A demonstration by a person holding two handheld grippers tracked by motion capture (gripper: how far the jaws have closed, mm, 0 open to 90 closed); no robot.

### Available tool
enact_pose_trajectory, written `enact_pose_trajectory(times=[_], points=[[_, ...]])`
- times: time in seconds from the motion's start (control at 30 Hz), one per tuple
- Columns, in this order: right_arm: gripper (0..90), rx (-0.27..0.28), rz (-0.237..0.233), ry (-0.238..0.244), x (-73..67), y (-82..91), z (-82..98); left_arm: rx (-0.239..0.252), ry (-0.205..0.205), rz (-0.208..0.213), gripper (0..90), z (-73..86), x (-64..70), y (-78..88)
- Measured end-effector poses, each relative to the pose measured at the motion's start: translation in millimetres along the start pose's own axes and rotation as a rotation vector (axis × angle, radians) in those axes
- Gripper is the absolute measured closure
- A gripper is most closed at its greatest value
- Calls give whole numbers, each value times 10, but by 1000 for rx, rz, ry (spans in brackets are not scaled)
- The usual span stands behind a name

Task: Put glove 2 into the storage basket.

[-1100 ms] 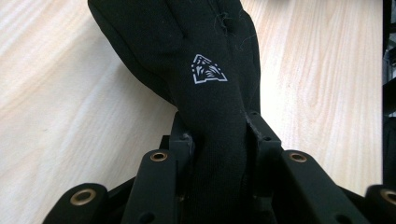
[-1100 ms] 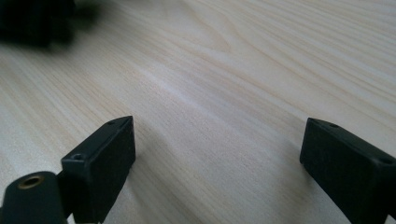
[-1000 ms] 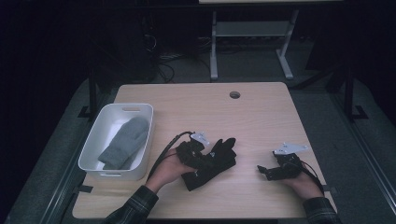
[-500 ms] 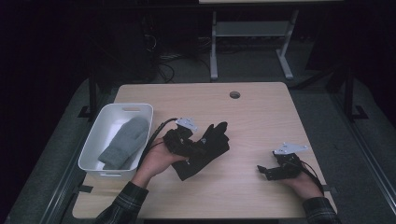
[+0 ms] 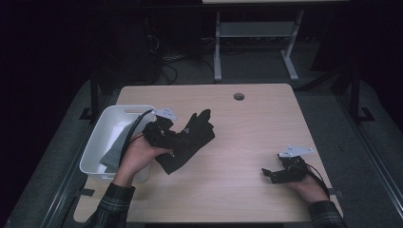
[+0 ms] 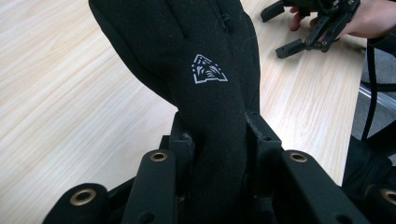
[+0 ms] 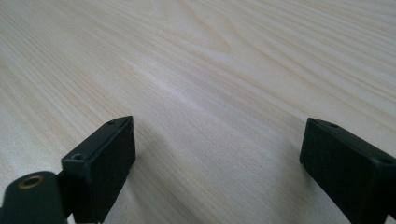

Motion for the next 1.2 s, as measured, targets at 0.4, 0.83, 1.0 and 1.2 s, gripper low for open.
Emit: enact_pose_trajectory(times=[0.4, 0.83, 1.0, 1.2], points=[[103, 0, 0, 1, 1, 0, 0, 3, 57, -68, 679, 158, -199, 275], [103, 0, 0, 0, 0, 0, 0, 15, 122, -143, 679, 355, -413, 539], [103, 0, 0, -1, -1, 0, 0, 13, 153, -182, 679, 458, -504, 656], [103, 0, 0, -1, -1, 0, 0, 27, 207, -226, 679, 616, -625, 824]])
Point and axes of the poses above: each handheld gripper's, and its own axes: y roughly backward along the jaws, z roughly out of its underside, x roughly to its right, the point moved 3 cm from there along -y, roughly forward along the jaws, and after that the axes turned 7 degrees about -y, right-handed, at the moved point
